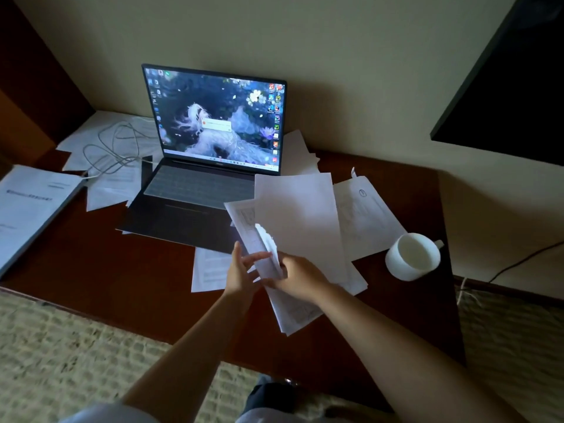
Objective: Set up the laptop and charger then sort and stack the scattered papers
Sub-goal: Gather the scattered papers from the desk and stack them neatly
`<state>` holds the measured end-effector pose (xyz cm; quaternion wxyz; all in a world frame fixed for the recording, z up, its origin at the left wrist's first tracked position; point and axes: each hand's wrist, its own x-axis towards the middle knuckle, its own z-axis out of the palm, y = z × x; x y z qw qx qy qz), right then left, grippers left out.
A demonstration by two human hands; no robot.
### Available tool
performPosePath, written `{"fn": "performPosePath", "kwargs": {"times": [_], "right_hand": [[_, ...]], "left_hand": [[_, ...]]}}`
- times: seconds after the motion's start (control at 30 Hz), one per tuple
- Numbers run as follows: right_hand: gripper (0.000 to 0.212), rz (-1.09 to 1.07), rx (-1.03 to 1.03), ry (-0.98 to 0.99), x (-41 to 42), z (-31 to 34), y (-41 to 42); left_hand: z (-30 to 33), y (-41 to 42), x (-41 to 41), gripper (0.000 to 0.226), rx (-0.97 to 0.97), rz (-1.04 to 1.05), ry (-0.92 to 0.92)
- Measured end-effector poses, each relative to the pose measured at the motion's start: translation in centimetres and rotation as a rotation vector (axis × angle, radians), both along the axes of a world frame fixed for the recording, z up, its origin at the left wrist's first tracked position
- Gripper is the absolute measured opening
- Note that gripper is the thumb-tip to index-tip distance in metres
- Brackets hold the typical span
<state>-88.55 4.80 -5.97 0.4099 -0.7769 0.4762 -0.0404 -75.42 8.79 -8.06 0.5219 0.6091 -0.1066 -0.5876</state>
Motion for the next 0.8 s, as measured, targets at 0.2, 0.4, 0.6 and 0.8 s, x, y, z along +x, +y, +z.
{"fn": "performPosePath", "kwargs": {"times": [0.2,0.4,0.6,0.8], "right_hand": [[0.021,-0.591,-0.197,-0.359,0.1,3.6,-0.8],[0.033,-1.353,0.092,-0.744,-1.9,4.3,-2.9],[0.037,-1.291,0.36,-0.326,-5.0,-0.4,-1.0],[0.037,-1.125,0.45,-0.181,-5.8,-1.9,0.3]], "left_hand": [[-0.3,-1.0,-0.1,0.035,0.076,-0.017,-0.236],[0.5,-1.3,-0.2,0.034,0.115,0.032,-0.21],[0.4,-1.3,-0.9,0.04,0.122,0.054,-0.13],[0.2,-1.3,-0.9,0.044,0.12,0.046,-0.113]]}}
